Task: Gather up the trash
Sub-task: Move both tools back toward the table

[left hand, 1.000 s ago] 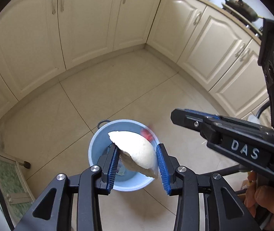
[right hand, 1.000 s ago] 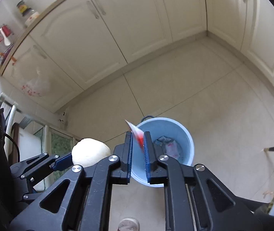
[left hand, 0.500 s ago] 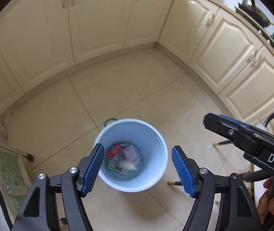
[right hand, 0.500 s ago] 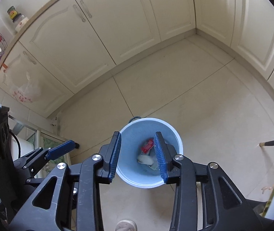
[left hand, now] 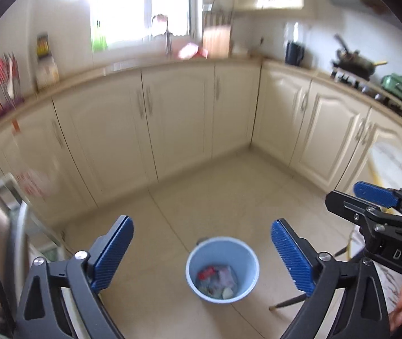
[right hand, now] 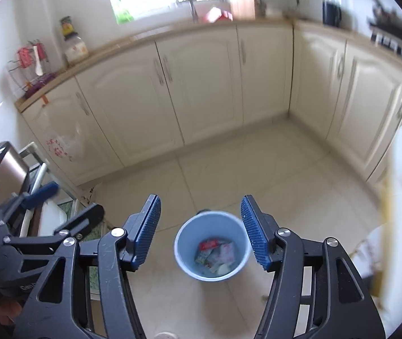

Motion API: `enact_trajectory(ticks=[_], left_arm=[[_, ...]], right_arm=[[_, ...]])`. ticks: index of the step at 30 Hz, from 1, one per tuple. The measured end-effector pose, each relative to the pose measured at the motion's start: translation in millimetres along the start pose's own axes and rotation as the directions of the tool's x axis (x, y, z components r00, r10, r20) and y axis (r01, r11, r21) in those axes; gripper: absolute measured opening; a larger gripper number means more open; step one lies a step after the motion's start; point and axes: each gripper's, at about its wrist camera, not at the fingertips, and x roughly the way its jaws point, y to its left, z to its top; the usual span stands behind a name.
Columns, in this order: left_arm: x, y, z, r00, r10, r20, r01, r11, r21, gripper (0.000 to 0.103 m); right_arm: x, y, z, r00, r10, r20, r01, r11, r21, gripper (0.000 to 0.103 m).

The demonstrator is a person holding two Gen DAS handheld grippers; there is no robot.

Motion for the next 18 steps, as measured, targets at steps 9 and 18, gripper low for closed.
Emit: enact_trajectory(ticks=[9,18], left_arm=[[-158.9,-60.5,-17.2,0.971,-0.095,0.217,0.096,0.995,0.005,0.102],[-272.5,-83.4,-78.7,0.900,-0.199,0.387,0.191,0.980,0.061,0.102]], right_arm=[[-210.9,0.5,-19.0,0.958,-0.121,0.259,0.121,0.993,0.014,0.102],[-376.1,5.5,-64.8,0.861,-0.278,0.426,0.255,0.960,0.111,0.103]])
